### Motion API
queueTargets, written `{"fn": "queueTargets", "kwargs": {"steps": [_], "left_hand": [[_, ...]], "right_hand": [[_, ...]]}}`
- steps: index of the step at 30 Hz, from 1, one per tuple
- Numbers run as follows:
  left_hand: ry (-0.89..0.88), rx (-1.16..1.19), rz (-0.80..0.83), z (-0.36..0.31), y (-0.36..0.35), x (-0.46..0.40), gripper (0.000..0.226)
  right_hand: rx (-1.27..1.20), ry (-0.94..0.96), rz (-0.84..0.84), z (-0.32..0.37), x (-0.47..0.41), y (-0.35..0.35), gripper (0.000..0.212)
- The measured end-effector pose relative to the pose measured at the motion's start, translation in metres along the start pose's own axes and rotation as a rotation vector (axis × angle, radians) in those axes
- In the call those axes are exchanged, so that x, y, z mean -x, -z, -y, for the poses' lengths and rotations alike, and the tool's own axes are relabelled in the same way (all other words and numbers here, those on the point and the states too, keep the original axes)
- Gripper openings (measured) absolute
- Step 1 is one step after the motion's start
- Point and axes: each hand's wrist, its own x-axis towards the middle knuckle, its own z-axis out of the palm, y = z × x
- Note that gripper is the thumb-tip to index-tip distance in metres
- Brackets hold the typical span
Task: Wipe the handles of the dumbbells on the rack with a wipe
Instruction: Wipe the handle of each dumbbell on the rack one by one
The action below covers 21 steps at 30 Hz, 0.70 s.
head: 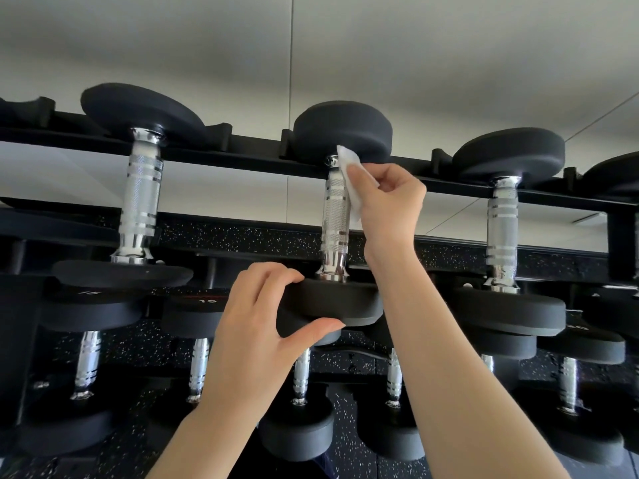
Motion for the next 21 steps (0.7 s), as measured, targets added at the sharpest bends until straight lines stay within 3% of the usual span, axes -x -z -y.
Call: {"fn": "queueTargets", "kwargs": {"steps": [10,16,21], "left_hand": [[-0.036,-0.001,-0.014,0.004,-0.003,-0.002,0.056],[-0.059,0.002,-0.02,0.007,-0.005,-0.002,0.055],[-0.056,0.001,-0.021,0.007,-0.005,-0.002,0.054]], "right_hand": [[-0.077,-0.136,0.246,-0.018,-0.003,0.002,0.009],[-0.348,-0.287,0.41,-0.017,-0.011,0.004,0.011],[-0.296,-0.283,0.486,-0.026,-0.005,0.016,0.011]]}}
